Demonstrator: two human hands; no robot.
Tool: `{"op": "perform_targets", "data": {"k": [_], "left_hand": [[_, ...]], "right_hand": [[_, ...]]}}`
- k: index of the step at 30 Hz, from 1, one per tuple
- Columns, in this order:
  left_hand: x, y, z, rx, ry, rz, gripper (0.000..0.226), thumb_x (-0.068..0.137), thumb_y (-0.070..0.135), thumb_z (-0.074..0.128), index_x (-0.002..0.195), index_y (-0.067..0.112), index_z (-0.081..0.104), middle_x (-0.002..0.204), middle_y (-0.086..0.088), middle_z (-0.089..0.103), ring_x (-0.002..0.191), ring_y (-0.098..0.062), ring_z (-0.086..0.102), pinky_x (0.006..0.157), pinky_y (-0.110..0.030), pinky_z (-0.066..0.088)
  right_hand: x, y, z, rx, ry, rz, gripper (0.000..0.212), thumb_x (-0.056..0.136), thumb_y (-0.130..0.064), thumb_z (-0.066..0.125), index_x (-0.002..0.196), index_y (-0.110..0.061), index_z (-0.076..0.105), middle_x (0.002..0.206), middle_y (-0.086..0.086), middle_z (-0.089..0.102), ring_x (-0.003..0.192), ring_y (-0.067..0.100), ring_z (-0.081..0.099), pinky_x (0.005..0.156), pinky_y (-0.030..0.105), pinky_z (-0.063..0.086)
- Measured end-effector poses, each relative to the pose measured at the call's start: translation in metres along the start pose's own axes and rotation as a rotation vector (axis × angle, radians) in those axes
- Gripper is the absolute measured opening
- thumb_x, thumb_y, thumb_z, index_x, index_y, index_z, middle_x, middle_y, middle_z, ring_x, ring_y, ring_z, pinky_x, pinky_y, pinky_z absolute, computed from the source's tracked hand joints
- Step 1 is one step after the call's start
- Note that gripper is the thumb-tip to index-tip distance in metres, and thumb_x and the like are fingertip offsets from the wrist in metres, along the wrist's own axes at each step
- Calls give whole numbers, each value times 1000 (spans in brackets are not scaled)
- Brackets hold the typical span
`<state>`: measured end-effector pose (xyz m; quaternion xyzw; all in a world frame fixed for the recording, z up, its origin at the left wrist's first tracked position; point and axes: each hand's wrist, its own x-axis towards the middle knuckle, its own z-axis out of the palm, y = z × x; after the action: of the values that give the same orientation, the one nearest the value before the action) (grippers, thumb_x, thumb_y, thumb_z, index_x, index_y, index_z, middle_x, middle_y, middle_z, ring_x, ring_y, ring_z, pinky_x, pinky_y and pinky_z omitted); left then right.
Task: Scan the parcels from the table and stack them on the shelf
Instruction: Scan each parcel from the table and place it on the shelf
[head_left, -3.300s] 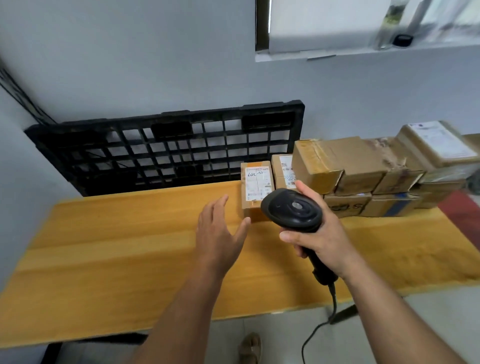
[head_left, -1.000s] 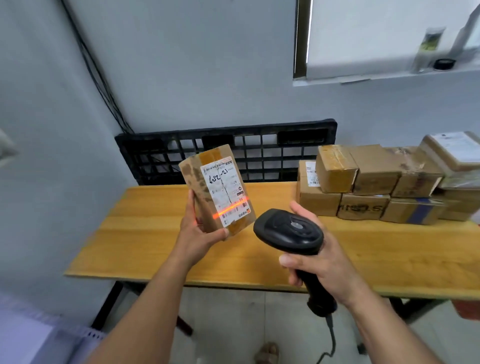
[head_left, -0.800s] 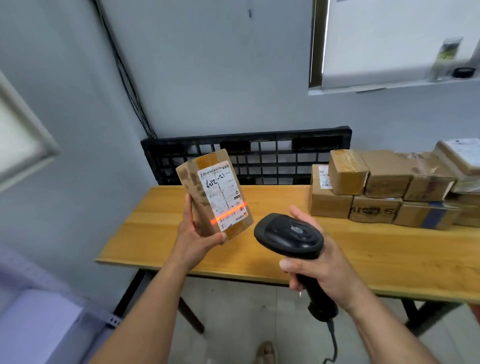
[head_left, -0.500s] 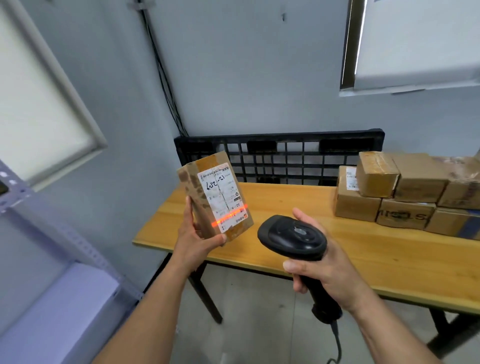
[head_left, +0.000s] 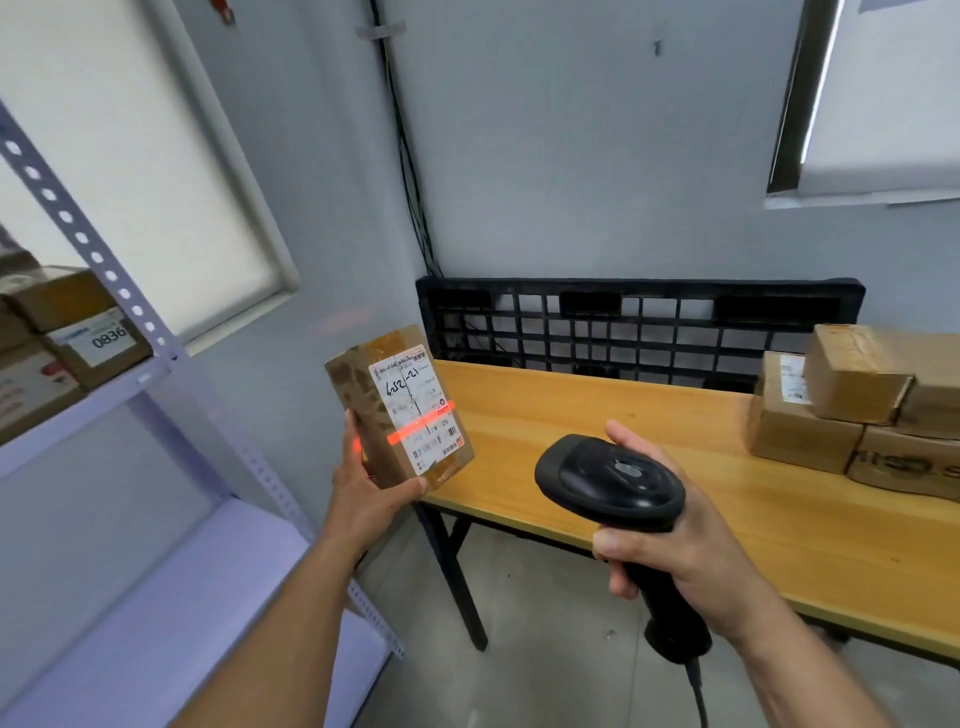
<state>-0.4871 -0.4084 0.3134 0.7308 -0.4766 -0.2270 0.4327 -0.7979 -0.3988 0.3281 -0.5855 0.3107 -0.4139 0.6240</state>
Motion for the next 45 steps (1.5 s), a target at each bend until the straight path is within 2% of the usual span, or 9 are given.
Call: {"op": "perform_targets", "data": {"k": [3, 7, 15, 19, 23, 30, 38, 41, 45], "left_hand": [[5, -18, -21, 0, 45, -63, 135, 43, 50, 86, 143, 60, -5, 138, -11, 52, 121, -30, 54, 100, -57, 45], [18, -41, -45, -8, 64, -97, 139, 31, 68, 84, 134, 73, -8, 141, -13, 49, 124, -32, 51, 99, -61, 44], [7, -40, -75, -35, 54, -72, 132, 54, 34, 88, 146, 55, -4, 143, -11, 48, 126, -30, 51, 100, -60, 45], [4, -41, -86, -44, 55, -81, 131, 54, 33, 86, 146, 54, -4, 146, -11, 42, 128, -31, 47, 103, -58, 43], [3, -44, -92, -58, 51, -70, 126, 68, 17, 87, 151, 46, -3, 143, -12, 45, 128, -30, 49, 105, -57, 42], [-7, -43, -113, -100, 73, -35, 119, 73, 21, 84, 151, 45, -2, 144, -12, 43, 129, -27, 49, 106, -52, 41], [-32, -30, -183, -106, 251, 94, 112, 77, 19, 81, 150, 47, 1, 144, -5, 45, 119, -18, 53, 86, -30, 50], [-45, -27, -221, -102, 357, 111, 110, 79, 17, 80, 151, 44, 1, 141, -3, 48, 109, -9, 55, 72, -11, 48], [-63, -24, -272, -113, 504, 117, 109, 80, 15, 78, 152, 41, 1, 130, 4, 54, 94, 7, 57, 62, -4, 45]], "right_hand": [[4, 3, 18, -21, -29, 22, 100, 64, -8, 81, 144, -41, 31, 78, 16, 70, 51, 31, 58, 48, 35, 50], [6, 6, 38, -30, -32, 51, 99, 63, -9, 82, 143, -45, 33, 80, 14, 71, 52, 32, 57, 48, 37, 49], [7, 0, 70, -45, -41, 38, 98, 63, -6, 80, 140, -45, 34, 81, 16, 71, 51, 32, 58, 48, 38, 49], [7, -2, 81, -38, -34, 33, 99, 62, -7, 82, 140, -44, 35, 80, 17, 71, 50, 34, 57, 48, 38, 48], [6, -3, 90, -30, -33, 28, 102, 58, -12, 86, 141, -42, 35, 79, 16, 70, 49, 34, 56, 46, 38, 47], [13, -10, 110, -60, -25, -5, 102, 59, -15, 85, 142, -46, 34, 88, 26, 69, 54, 35, 58, 49, 39, 48], [48, -23, 165, -77, -165, -94, 104, 61, -2, 85, 142, -45, 35, 86, 30, 66, 50, 35, 55, 45, 37, 48], [61, -27, 193, -64, -230, -115, 99, 60, -6, 78, 141, -43, 36, 86, 27, 67, 50, 33, 56, 45, 36, 50], [78, -29, 233, -51, -316, -142, 103, 64, -3, 87, 144, -42, 36, 85, 20, 69, 50, 36, 55, 46, 40, 48]]}}
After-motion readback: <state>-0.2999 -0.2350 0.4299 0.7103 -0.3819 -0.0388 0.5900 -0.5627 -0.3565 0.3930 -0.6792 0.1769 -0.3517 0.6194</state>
